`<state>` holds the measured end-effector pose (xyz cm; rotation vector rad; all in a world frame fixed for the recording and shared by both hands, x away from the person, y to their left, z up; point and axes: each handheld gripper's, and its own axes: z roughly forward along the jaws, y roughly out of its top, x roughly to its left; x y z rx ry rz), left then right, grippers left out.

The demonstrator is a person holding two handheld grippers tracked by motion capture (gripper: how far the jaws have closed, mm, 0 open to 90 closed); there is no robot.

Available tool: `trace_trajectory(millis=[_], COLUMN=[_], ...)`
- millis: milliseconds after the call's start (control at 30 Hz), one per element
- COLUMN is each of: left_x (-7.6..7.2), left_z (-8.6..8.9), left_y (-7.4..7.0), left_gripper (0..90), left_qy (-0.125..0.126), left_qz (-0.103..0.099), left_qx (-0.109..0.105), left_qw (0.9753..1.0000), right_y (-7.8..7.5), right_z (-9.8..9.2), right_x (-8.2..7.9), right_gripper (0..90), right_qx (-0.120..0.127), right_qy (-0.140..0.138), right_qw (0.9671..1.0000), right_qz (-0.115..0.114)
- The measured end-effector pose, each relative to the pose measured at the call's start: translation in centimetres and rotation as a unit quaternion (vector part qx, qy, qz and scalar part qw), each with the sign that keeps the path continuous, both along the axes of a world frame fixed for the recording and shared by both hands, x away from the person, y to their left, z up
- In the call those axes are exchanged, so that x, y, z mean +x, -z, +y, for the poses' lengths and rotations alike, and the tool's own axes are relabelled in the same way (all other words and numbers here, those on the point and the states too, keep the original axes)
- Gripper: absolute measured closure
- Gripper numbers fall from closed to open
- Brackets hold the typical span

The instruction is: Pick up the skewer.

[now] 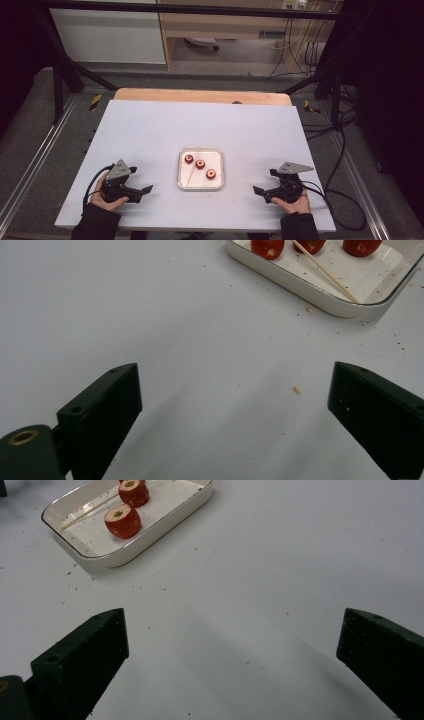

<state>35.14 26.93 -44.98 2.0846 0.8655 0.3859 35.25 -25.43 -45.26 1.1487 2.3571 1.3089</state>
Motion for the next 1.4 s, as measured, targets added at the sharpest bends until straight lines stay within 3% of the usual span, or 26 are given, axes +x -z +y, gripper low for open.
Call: trace_trajectory(millis=[800,1133,1400], left_x=[0.1,0.3,0.7], left_z=[-2.0,-4.2,-6.9], left_y=[-0.6,-1.5,-2.2], left_gripper=[7.3,8.5,13.9], left_qy=[0.001,-0.005,-0.007], left_qz=[0.001,0.001,0.006], left_qx=[-0.001,0.001,0.011], left_qw=[1.0,1.0,0.9999], right_y=[0.1,0.1,0.1], right_z=[0.2,0.2,0.1], right_x=[0.0,0.0,0.0], right_gripper=[0.6,0.6,0.5], right_qx=[0.0,-0.002,-0.003], right_qy=[0.007,0.009,0.009], right_qw=[1.0,1.0,1.0], right_qz=[0.002,0.003,0.003])
